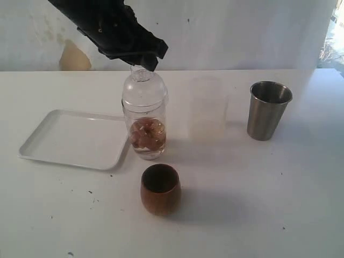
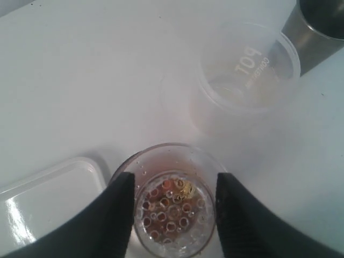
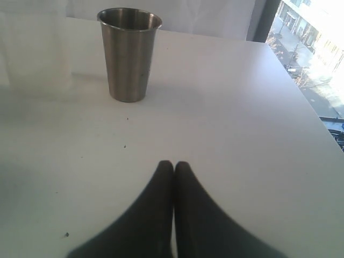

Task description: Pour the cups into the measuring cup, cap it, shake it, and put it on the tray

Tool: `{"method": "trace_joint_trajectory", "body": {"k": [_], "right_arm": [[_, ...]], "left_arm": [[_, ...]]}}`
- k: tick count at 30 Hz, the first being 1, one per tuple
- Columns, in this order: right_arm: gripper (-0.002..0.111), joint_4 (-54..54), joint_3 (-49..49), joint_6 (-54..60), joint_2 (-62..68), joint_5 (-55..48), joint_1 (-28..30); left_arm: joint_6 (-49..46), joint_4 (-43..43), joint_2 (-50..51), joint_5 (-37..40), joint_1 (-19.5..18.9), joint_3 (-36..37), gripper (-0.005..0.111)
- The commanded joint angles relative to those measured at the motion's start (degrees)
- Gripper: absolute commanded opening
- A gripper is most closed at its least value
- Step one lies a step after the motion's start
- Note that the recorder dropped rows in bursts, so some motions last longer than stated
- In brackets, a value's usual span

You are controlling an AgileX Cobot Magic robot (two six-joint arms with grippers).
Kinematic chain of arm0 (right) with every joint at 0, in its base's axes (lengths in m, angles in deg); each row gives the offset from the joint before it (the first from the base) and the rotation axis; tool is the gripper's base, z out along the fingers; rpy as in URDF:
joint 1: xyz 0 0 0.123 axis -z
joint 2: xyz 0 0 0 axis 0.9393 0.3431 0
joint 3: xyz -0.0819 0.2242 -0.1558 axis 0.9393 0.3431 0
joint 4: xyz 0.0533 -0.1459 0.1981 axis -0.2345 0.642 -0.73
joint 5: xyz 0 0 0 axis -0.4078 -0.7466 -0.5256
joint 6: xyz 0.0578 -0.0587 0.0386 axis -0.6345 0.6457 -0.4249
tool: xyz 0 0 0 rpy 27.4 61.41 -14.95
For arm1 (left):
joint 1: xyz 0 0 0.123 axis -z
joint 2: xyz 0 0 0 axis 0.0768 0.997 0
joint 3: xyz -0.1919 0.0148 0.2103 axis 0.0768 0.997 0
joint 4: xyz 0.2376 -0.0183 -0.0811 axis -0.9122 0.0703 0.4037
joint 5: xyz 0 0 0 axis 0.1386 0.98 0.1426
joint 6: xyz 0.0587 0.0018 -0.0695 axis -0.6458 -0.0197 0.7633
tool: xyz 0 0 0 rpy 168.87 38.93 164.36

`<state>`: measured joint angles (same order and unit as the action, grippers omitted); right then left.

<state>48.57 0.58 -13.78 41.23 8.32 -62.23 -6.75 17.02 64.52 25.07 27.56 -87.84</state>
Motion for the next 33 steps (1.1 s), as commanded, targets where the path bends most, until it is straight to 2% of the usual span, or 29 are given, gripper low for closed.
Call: {"method": "trace_joint_trajectory", "body": {"k": [1,8,11,18,27,33], "right_arm": [[0.000,-0.2,0.4,-0.1,-0.3,0.7,0.4],[0.000,-0.2,0.4,-0.1,-0.3,0.7,0.4],[0.000,-0.2,0.4,-0.1,-0.3,0.7,0.4],[0.000,-0.2,0.4,-0.1,-0.3,0.7,0.4],[0.000,-0.2,0.4,-0.1,-0.3,0.7,0.4],[0.000,-0.2,0.4,-0.1,-0.3,0.7,0.4]], "left_arm": [[1.0,-0.9,0.3,0.8,0.1,0.0,0.006],[1.0,-0.9,0.3,0.0,0.1,0.0,0.044],[1.2,-0.9,0.3,-0.9,0.1,0.0,0.051],[1.2,-0.9,0.3,-0.8,0.1,0.0,0.059],[1.0,-3.7,0.3,-1.3,0.1,-0.1,0.059],[1.0,-3.7,-0.3,-2.1,0.1,-4.3,0.058]]}}
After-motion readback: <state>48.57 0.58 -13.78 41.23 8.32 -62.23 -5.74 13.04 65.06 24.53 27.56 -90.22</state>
